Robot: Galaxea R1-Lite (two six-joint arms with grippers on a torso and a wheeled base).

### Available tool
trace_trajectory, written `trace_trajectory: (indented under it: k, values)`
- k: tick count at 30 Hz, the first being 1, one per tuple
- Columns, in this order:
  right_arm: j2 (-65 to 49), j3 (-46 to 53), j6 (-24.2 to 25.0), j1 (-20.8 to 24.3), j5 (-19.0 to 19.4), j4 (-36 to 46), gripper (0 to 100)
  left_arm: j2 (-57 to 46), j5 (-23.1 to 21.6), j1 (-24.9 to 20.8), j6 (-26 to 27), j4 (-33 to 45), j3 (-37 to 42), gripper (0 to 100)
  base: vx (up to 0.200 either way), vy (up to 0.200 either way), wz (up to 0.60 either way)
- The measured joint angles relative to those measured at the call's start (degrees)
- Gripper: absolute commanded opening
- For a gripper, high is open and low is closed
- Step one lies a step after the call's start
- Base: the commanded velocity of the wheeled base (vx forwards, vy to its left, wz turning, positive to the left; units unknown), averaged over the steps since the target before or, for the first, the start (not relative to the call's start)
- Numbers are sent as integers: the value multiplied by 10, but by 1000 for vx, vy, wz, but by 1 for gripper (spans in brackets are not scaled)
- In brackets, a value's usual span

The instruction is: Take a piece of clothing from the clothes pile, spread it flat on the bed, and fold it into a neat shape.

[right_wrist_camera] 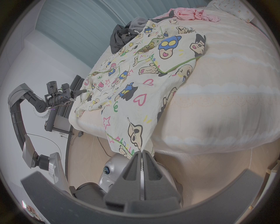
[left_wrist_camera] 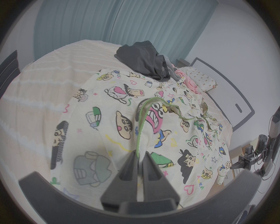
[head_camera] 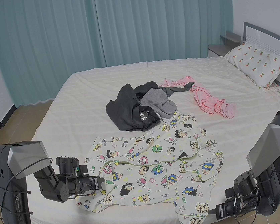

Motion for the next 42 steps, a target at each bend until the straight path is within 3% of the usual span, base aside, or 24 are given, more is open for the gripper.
trace_trajectory:
  k: [6, 12, 24, 28, 29, 42]
  values:
    - [0, 0, 0, 0, 0, 0, 0, -23, 4, 14, 7, 0, 4, 0, 0, 0, 0]
    - [0, 0, 0, 1, 0, 0, 0, -45, 18, 26, 72, 8, 2, 0, 0, 0, 0]
    - [0, 0, 0, 1, -1, 0, 0, -54, 110, 33, 128, 67, -62, 0, 0, 0, 0]
    - [0, 0, 0, 1, -1, 0, 0, -50, 139, 33, 172, 69, -82, 0, 0, 0, 0]
    - [0, 0, 0, 1, -1, 0, 0, -48, 147, 33, 182, 70, -87, 100, 0, 0, 0]
    - [1, 0, 0, 1, 0, 0, 0, -14, 209, 25, 255, 27, -143, 100, 0, 0, 0]
